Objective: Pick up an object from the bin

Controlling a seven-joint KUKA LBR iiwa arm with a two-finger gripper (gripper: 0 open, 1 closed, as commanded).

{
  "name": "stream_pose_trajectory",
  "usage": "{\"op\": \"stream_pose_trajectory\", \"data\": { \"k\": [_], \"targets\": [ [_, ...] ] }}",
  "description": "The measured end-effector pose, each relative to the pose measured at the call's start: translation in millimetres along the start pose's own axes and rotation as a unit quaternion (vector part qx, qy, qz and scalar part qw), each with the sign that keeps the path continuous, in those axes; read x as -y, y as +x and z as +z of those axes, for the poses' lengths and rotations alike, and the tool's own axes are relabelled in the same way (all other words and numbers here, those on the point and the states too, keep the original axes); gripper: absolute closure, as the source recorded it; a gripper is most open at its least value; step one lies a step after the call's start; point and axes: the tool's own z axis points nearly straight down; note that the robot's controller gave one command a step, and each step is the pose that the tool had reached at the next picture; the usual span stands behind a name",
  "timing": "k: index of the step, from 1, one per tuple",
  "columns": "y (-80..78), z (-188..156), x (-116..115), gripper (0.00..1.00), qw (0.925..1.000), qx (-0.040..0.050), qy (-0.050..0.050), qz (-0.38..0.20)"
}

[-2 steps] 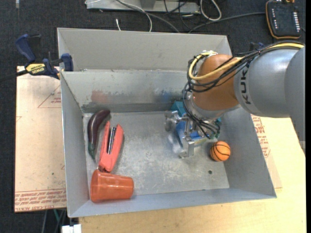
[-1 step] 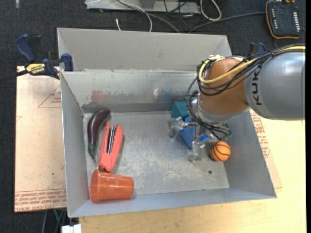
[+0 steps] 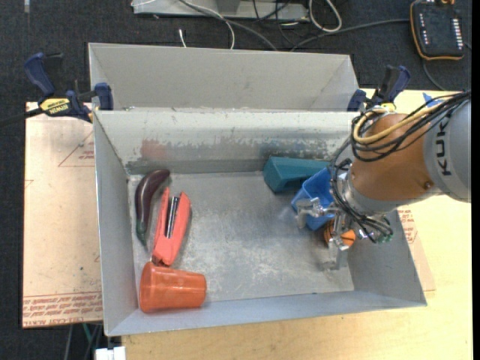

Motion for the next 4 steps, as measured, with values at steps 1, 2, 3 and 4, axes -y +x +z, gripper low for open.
{"op": "stream_pose_trajectory", "data": {
  "k": [1,2,3,4],
  "targets": [
    [10.6,0.0,-1.9,0.0,0.9995,-0.0006,0.002,-0.032],
    [19.0,9.6,-29.5,0.0,0.9904,0.0,0.001,-0.138],
    [23.0,-54.4,-20.2,0.0,0.9884,0.0024,0.002,-0.152],
    [18.8,-54.7,-12.6,0.0,0.9916,-0.0014,-0.003,-0.13]
  ]
}}
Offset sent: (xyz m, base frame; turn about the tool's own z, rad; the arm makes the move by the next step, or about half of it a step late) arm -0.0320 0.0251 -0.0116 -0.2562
